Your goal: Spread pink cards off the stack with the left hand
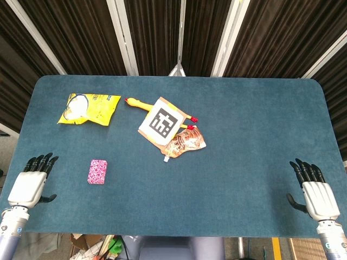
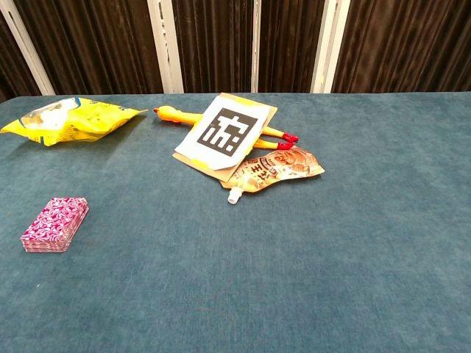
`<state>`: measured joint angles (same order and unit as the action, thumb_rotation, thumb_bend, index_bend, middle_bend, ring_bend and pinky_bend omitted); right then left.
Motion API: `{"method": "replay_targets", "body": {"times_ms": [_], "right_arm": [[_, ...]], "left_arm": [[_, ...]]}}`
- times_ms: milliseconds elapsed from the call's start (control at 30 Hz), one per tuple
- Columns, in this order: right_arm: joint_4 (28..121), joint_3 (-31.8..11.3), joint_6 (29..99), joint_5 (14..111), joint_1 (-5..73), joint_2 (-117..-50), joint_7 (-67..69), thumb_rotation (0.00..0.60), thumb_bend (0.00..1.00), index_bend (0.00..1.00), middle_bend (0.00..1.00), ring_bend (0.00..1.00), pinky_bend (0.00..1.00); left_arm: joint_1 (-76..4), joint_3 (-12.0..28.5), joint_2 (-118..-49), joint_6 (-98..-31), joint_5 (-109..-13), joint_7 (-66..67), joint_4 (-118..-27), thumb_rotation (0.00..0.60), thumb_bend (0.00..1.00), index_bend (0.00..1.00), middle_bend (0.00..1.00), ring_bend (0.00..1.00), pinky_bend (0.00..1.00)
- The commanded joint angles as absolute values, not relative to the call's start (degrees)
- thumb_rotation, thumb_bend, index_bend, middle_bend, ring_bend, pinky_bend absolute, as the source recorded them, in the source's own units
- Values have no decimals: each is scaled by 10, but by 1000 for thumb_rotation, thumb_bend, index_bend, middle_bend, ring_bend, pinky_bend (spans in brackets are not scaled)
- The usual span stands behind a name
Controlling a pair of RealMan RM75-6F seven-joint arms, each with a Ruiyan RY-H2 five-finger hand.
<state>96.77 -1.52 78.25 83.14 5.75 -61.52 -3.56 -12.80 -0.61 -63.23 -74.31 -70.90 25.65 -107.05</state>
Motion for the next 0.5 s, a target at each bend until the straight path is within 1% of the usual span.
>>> {"method": "replay_targets", "body": {"times_ms": [33, 267, 500], "right_arm": [[967, -15, 783, 832, 57, -615, -36, 600, 362, 0, 0, 0, 19], [968, -15, 782, 831, 57, -615, -35, 600, 362, 0, 0, 0, 19], [969, -16, 780, 829, 58, -616, -36, 600, 363, 0, 0, 0, 18]], "left_arm": [[-128, -6, -632, -742, -708, 257, -1071, 600, 190, 24, 0, 0, 0], [-145, 2, -632, -719, -688, 277, -1076, 600, 191, 53, 0, 0, 0], [-205, 29, -648, -653, -595, 354, -1078, 600, 190, 93, 0, 0, 0]]}}
